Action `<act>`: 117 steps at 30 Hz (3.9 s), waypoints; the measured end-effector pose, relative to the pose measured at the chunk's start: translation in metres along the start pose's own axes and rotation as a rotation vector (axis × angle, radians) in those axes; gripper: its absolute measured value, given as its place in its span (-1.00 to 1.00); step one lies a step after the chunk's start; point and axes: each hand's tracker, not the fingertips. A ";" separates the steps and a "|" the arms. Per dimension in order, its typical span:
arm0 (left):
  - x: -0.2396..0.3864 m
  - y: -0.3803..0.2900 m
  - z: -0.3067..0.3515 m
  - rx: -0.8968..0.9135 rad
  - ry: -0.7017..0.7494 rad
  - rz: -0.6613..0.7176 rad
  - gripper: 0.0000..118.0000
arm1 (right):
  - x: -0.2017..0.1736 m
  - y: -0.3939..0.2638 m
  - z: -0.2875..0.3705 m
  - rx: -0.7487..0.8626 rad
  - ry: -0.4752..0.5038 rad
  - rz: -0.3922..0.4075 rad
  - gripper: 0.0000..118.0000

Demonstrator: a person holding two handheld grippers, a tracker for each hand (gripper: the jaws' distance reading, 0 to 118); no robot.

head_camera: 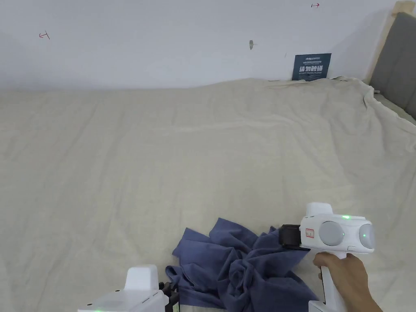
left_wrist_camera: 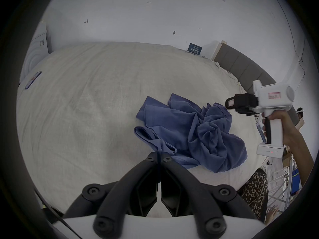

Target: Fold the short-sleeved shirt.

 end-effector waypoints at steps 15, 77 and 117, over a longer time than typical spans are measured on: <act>-0.011 0.011 0.016 0.053 -0.024 0.040 -1.00 | -0.005 -0.015 0.076 0.140 0.109 0.040 -0.80; -0.182 0.161 0.085 0.314 0.294 0.052 -1.00 | 0.023 0.037 0.132 0.426 0.111 -0.067 -0.80; -0.184 -0.062 0.038 -0.200 0.403 0.151 -0.69 | -0.002 -0.187 0.121 0.021 -0.109 0.128 0.06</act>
